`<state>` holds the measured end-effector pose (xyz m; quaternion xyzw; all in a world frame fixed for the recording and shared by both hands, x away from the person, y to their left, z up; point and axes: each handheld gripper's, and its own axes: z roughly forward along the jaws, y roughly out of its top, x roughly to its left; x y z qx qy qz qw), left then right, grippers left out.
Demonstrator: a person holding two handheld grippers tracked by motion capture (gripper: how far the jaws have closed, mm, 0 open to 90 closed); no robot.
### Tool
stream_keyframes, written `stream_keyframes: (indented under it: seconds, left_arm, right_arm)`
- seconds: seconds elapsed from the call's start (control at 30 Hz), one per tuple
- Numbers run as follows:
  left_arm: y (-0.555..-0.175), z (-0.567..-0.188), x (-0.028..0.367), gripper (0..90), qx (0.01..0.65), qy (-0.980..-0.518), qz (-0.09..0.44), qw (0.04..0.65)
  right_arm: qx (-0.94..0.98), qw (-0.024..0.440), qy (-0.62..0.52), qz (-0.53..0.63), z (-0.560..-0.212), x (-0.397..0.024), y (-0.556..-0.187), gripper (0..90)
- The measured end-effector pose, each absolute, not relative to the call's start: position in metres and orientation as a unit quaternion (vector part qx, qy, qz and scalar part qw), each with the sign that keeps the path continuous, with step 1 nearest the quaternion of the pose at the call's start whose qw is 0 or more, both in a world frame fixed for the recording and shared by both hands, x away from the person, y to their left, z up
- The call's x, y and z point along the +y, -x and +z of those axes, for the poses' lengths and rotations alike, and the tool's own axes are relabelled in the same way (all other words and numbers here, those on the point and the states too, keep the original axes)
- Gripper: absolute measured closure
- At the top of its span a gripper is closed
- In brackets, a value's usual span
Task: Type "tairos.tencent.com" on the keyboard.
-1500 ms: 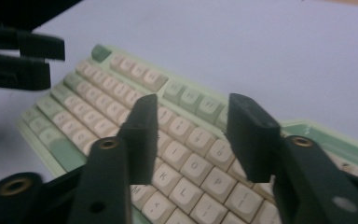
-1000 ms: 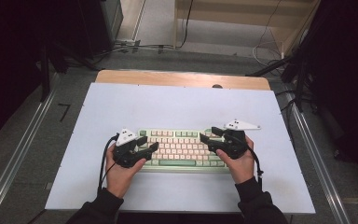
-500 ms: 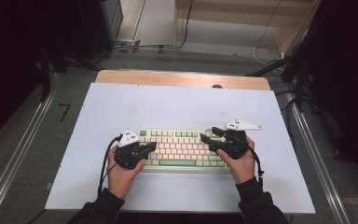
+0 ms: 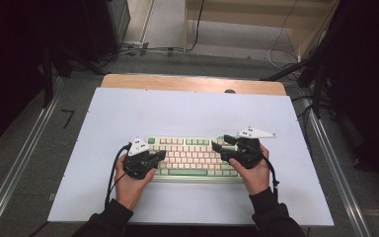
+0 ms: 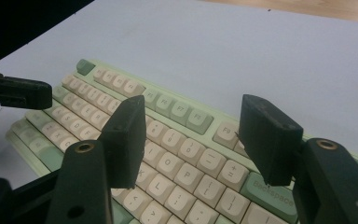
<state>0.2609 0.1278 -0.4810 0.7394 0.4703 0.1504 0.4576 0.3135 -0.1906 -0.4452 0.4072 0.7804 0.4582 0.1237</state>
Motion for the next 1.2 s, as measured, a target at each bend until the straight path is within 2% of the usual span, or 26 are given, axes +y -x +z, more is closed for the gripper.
stream_keyframes:
  seconds: [1.2]
  left_arm:
    - [-0.270, -0.492, 0.120, 90.0, 0.474, -0.755, 0.138, 0.431]
  right_arm:
    - [0.782, 0.119, -0.407, 0.458, -0.446, -0.189, -0.312, 41.0]
